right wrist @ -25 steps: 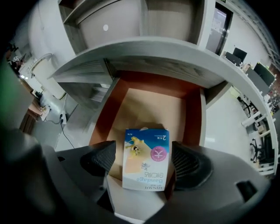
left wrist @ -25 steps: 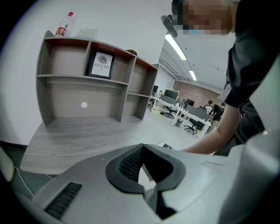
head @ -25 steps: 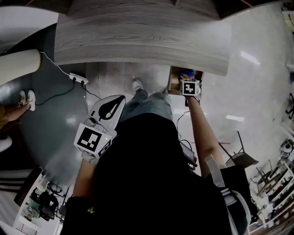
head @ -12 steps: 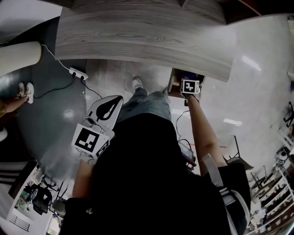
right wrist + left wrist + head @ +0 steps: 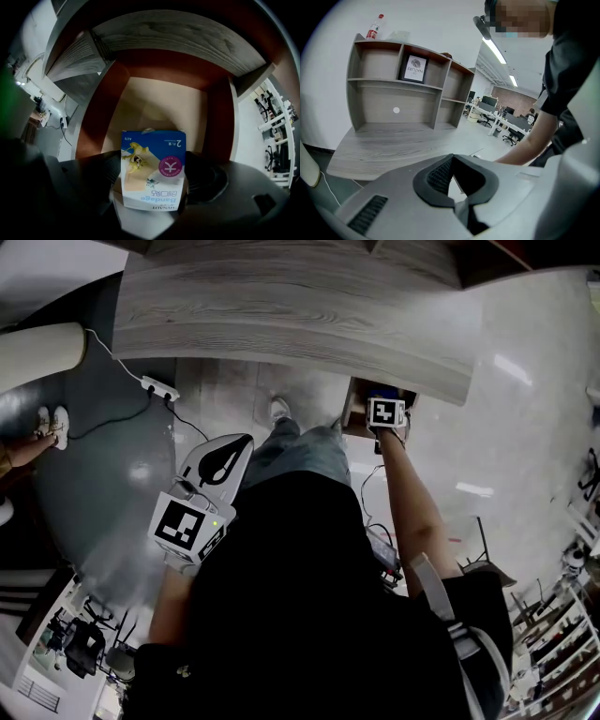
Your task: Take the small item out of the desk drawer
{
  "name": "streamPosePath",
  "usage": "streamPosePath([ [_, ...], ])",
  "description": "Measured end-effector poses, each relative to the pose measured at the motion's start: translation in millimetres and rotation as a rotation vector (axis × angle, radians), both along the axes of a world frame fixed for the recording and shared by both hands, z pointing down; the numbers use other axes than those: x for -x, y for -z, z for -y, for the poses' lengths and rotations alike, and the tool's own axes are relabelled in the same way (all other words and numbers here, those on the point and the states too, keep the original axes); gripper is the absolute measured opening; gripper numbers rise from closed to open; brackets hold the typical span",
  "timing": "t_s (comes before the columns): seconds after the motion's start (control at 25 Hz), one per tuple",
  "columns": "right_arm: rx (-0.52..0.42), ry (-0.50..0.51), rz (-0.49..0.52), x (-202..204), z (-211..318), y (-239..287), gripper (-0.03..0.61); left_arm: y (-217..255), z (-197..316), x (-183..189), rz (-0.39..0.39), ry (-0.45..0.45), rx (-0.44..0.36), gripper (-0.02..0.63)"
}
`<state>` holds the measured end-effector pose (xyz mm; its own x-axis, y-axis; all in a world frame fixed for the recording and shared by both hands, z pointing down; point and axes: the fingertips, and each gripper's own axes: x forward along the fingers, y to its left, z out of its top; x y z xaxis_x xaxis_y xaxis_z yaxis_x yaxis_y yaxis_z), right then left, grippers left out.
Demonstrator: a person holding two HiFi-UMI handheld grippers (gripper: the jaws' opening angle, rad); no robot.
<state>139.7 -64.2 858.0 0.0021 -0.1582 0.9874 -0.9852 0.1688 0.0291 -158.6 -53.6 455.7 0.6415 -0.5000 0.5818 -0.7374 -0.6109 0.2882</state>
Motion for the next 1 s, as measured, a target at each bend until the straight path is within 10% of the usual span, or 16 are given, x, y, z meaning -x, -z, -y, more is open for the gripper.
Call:
streamPosePath([
  [0.64, 0.055, 0.026, 0.171, 34.8, -33.5, 71.2, 0.405, 28.9, -1.0, -30.6, -0.093, -0.028, -0.076, 0.009],
  [1.0, -0.086, 0.041, 0.124, 18.7, -27.5, 131.1, 0.405, 43.6, 0.3, -53.9, -0.181, -0.051, -0.095, 0.009],
])
